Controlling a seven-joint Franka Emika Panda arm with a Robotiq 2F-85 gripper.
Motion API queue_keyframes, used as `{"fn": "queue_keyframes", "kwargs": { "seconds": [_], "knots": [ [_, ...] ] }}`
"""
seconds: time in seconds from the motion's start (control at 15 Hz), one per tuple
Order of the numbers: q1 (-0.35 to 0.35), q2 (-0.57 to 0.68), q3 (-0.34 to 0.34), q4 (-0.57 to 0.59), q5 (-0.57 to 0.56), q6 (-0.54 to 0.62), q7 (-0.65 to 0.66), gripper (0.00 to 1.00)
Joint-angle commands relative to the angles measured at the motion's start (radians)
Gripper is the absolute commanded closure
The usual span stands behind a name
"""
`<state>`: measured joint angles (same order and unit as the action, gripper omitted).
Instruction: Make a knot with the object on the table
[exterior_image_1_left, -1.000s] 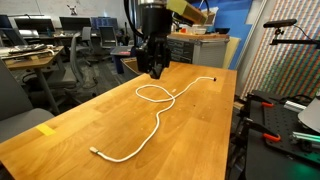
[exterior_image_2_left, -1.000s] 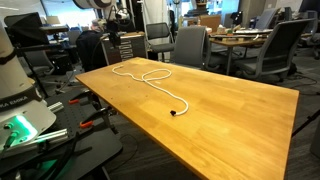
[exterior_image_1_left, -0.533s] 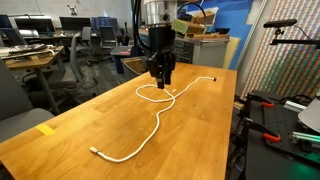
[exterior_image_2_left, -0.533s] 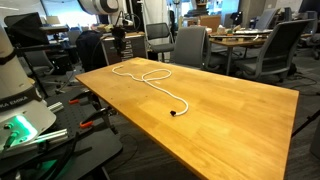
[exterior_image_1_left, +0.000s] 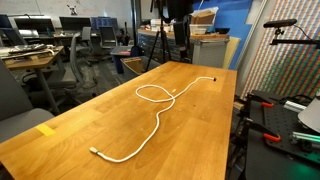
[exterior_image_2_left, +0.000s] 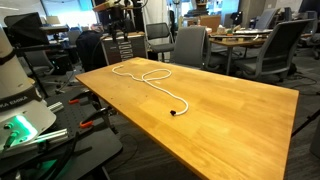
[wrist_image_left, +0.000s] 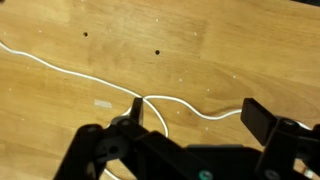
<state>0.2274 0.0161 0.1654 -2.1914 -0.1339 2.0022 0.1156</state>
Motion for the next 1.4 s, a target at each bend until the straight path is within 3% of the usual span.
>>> {"fn": "queue_keyframes", "kwargs": {
  "seconds": [0.0, 0.53, 0.67, 0.93, 1.0, 1.2, 1.33],
  "knots": [
    [-0.013, -0.012, 0.011, 0.0, 0.0, -0.002, -0.019, 0.0],
    [0.014, 0.044, 0.045, -0.001, 0.095, 0.023, -0.008, 0.0],
    [0.043, 0.06, 0.081, 0.017, 0.08, 0.093, 0.022, 0.0],
    [0.106, 0.053, 0.136, 0.034, -0.071, 0.253, 0.104, 0.0],
    [0.091, 0.063, 0.129, 0.011, -0.013, 0.212, 0.063, 0.0],
    [0.107, 0.028, 0.138, -0.001, -0.068, 0.27, 0.082, 0.0],
    [0.12, 0.046, 0.146, 0.012, -0.123, 0.243, 0.042, 0.0]
  ]
}}
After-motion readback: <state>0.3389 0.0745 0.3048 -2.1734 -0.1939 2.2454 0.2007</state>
